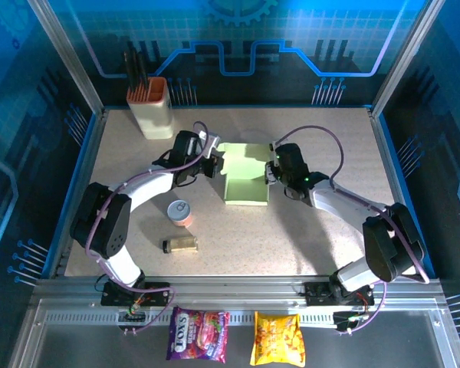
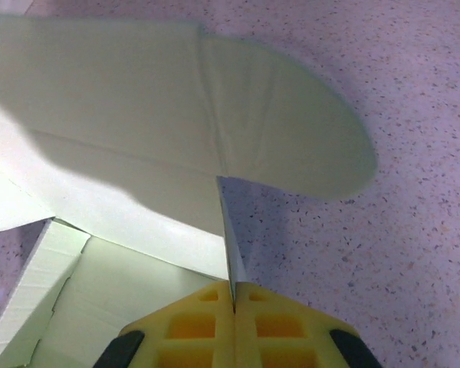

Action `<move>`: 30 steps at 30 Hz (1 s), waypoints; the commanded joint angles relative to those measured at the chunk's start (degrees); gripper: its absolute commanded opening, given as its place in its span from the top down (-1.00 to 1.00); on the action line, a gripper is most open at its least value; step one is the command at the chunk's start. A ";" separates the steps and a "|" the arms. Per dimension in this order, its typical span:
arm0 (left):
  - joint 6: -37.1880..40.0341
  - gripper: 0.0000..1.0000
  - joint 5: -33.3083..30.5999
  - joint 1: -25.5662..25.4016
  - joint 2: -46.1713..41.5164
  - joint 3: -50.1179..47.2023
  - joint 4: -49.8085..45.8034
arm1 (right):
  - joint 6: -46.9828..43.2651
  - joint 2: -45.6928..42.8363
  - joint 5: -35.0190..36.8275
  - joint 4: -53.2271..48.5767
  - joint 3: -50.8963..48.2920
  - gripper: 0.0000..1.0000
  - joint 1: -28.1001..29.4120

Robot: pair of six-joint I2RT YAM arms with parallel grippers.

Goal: Fold the paper box

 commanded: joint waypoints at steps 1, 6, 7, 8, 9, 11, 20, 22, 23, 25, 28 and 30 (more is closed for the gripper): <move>-5.92 0.77 -5.91 -1.45 1.57 3.22 0.08 | 7.51 2.00 8.32 -0.95 3.24 1.00 1.78; -9.33 0.67 -9.68 -2.78 2.71 4.67 0.56 | 10.05 4.78 11.65 -0.32 5.09 1.00 2.61; -9.63 0.66 -9.76 -2.99 3.06 5.22 0.42 | 10.41 5.16 12.35 -0.22 5.30 1.00 2.72; -9.81 0.66 -9.58 -3.17 3.48 5.78 0.26 | 10.80 5.51 13.02 -0.21 5.66 1.00 2.80; -9.89 0.66 -9.59 -3.42 3.84 6.25 0.23 | 11.05 5.88 13.63 0.00 5.91 1.00 2.89; -10.15 0.62 -10.08 -3.84 4.60 6.96 0.34 | 11.49 6.64 14.36 0.86 6.22 1.00 2.98; -11.05 0.53 -10.96 -4.17 6.63 8.80 0.29 | 11.78 9.79 16.01 3.16 7.38 1.00 3.25; -11.35 0.56 -11.08 -4.14 6.77 8.95 0.40 | 11.88 10.06 16.13 3.29 7.68 1.00 3.20; -11.52 0.58 -11.12 -4.16 6.96 9.07 0.48 | 11.93 10.25 16.29 3.20 7.80 1.00 3.33; -11.98 0.52 -11.21 -4.22 7.16 9.38 0.58 | 12.07 10.62 16.61 2.84 8.16 1.00 3.33; -12.60 0.54 -12.15 -4.32 7.08 9.35 0.79 | 12.28 10.67 17.14 2.59 8.34 1.00 3.53; -12.95 0.73 -13.00 -4.32 6.90 9.10 1.06 | 12.66 10.67 17.91 2.26 8.49 1.00 3.59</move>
